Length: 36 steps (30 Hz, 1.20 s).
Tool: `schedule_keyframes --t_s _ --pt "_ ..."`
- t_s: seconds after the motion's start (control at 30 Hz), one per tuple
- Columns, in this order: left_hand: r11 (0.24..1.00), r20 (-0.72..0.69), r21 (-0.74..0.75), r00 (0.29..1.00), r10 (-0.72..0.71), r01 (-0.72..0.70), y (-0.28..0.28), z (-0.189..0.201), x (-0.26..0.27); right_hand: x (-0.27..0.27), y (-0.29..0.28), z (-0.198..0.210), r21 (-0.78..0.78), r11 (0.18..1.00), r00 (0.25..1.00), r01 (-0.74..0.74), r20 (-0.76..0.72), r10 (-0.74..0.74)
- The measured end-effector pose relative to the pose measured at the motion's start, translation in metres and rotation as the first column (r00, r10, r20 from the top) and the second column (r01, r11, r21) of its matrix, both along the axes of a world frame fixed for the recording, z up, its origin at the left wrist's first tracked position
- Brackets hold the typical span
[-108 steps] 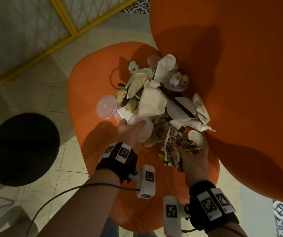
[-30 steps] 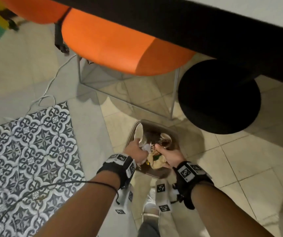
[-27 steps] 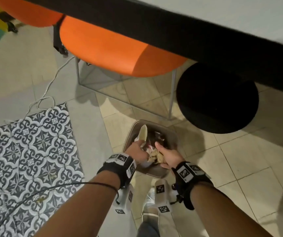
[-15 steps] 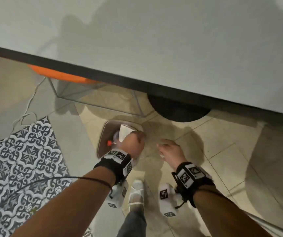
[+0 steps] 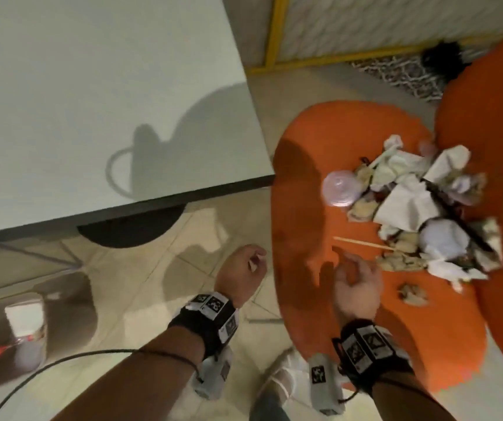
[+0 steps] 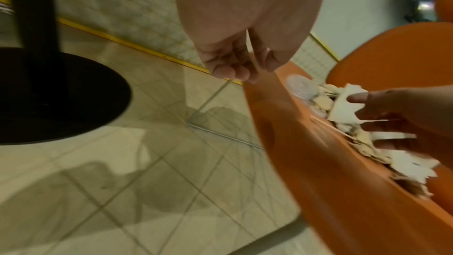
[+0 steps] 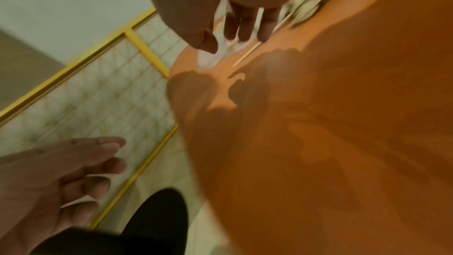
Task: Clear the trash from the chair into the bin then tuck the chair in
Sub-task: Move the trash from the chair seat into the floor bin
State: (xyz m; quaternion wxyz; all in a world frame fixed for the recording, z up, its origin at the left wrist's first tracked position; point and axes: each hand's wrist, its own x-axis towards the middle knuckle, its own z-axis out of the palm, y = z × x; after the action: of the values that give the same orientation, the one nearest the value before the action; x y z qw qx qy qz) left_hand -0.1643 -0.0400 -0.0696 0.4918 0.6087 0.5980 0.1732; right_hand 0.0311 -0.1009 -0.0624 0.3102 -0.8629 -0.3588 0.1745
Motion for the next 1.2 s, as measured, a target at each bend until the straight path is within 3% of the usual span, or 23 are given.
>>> schedule_keyframes --t_s 0.1,0.17,0.27,0.37,0.47,0.6,0.7,0.77,0.87,0.97,1.03,1.07,1.13,1.17,1.2 --pt "0.989 -0.111 0.104 0.989 -0.095 0.107 0.001 0.005 0.081 0.083 -0.024 0.008 -0.006 0.980 0.974 0.196 0.113 -0.195" --pt "0.942 -0.211 0.229 0.957 -0.198 0.245 0.001 0.005 0.126 0.123 -0.029 0.014 -0.208 0.937 0.957 0.281 -0.009 -0.289" --pt "0.843 -0.377 0.265 0.855 -0.357 0.468 0.001 0.004 0.185 0.152 -0.034 0.011 -0.425 0.897 0.969 0.123 -0.145 -0.201" --pt "0.793 -0.474 0.199 0.764 -0.437 0.576 0.010 -0.001 0.226 0.164 -0.038 0.007 -0.389 0.920 0.991 -0.049 -0.131 -0.002" --pt "0.765 -0.558 0.065 0.659 -0.504 0.640 0.021 -0.009 0.246 0.176 -0.041 0.012 -0.414 0.900 0.983 -0.135 -0.169 0.070" --pt "0.669 -0.663 0.019 0.511 -0.548 0.743 0.022 -0.007 0.248 0.192 -0.046 0.016 -0.196 0.972 0.981 0.127 -0.120 -0.152" --pt "0.659 -0.614 0.069 0.553 -0.564 0.749 0.018 -0.006 0.236 0.204 -0.039 0.013 -0.095 0.951 0.949 0.295 -0.086 -0.303" --pt "0.724 -0.484 0.163 0.694 -0.533 0.670 0.020 -0.002 0.225 0.210 -0.028 0.008 -0.083 0.937 0.931 0.340 -0.114 -0.348" --pt "0.851 -0.316 0.243 0.867 -0.386 0.467 0.030 0.014 0.216 0.210 -0.014 0.003 -0.217 0.906 0.891 0.363 -0.203 -0.406" --pt "0.956 -0.158 0.260 0.983 -0.096 0.136 0.060 0.030 0.223 0.205 0.003 0.003 -0.281 0.891 0.889 0.356 -0.192 -0.416" --pt "0.941 -0.184 0.336 0.982 0.032 0.032 0.093 0.033 0.235 0.204 0.015 0.001 -0.340 0.868 0.882 0.362 -0.177 -0.437" --pt "0.939 -0.284 0.326 0.959 -0.008 0.105 0.108 0.037 0.241 0.205 0.020 -0.001 -0.369 0.850 0.869 0.377 -0.177 -0.462" --pt "0.929 -0.555 0.099 0.795 -0.245 0.355 0.129 0.036 0.253 0.205 0.026 -0.007 -0.367 0.826 0.843 0.428 -0.167 -0.512" --pt "0.944 -0.572 -0.004 0.773 -0.272 0.330 0.136 0.028 0.256 0.204 0.028 -0.008 -0.339 0.819 0.827 0.464 -0.167 -0.537" --pt "0.963 -0.529 -0.100 0.806 -0.264 0.250 0.143 0.022 0.257 0.204 0.030 -0.008 -0.307 0.808 0.803 0.503 -0.179 -0.568"
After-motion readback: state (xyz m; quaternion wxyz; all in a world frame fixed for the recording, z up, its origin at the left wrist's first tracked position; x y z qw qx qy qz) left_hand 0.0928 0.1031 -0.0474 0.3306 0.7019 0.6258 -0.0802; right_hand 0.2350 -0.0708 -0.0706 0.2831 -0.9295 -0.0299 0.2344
